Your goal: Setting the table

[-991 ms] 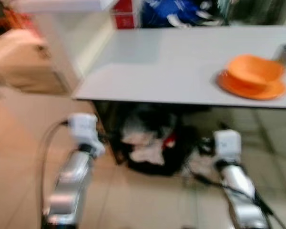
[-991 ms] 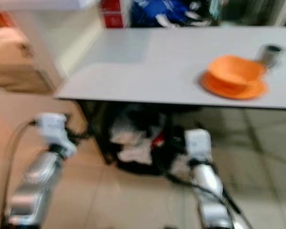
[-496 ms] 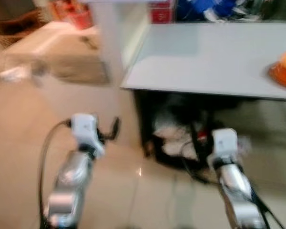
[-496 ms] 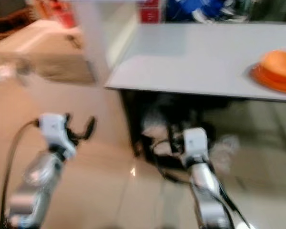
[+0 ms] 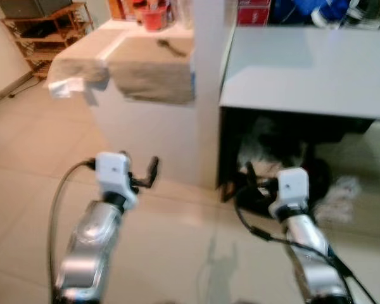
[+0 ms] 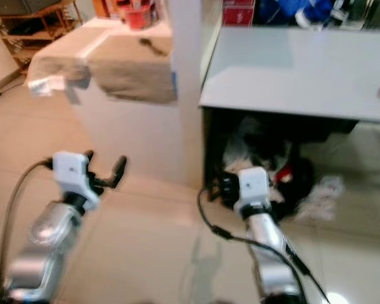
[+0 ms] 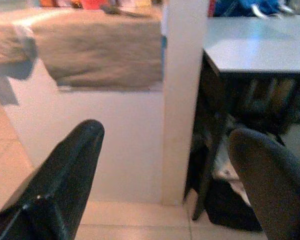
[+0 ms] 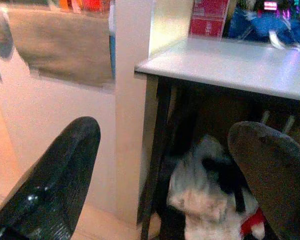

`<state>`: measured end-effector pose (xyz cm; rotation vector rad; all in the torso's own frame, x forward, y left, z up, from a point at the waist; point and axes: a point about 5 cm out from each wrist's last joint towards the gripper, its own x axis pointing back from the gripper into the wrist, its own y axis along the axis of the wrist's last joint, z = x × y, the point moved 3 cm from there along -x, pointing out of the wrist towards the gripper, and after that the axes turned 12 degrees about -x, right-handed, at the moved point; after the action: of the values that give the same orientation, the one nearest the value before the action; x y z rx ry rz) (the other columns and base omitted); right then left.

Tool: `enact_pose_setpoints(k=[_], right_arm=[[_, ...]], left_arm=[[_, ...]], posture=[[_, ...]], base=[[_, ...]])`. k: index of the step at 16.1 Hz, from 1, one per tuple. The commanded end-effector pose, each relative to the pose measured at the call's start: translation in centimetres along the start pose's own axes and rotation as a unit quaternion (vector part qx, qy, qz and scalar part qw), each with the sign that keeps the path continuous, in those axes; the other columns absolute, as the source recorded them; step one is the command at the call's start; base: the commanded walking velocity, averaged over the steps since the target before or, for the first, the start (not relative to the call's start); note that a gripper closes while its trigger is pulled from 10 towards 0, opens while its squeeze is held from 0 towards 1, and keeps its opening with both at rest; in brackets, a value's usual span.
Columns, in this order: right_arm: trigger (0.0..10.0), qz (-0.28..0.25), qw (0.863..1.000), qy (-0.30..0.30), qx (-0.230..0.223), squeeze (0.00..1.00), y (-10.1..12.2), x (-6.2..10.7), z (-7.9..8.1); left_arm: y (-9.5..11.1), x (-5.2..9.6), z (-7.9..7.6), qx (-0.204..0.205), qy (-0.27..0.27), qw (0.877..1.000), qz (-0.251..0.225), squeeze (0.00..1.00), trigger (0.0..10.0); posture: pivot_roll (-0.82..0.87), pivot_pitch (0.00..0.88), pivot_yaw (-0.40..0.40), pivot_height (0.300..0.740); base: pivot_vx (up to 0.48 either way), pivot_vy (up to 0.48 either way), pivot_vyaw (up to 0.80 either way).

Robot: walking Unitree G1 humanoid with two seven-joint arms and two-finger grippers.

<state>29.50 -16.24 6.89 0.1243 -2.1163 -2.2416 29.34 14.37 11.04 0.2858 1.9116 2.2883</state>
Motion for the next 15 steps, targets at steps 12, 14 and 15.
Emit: enact_pose_setpoints(k=[12,14,15], right_arm=[[10.0,-0.04,0.999,-0.005,0.011,0.0,1.7,-1.0,0.2],[10.0,-0.046,0.999,-0.019,0.005,0.0,1.9,-1.3,-0.1],[10.0,-0.042,0.999,-0.019,0.003,0.0,1.8,-1.4,-0.1]], left_arm=[[1.1,0.0,0.6,-0.051,0.007,0.998,-0.026,0.0,10.0],[1.3,-0.3,0.4,-0.055,0.0,0.998,-0.029,0.0,10.0],[1.4,-0.4,0.4,-0.056,-0.002,0.998,-0.031,0.0,10.0]], posture=[[-0.1,0.0,0.072,0.74],[-0.1,0.0,0.077,0.74],[-0.1,0.0,0.078,0.74]], base=[[0.215,0.08,0.0],[0.45,0.0,0.0],[0.45,0.0,0.0]])
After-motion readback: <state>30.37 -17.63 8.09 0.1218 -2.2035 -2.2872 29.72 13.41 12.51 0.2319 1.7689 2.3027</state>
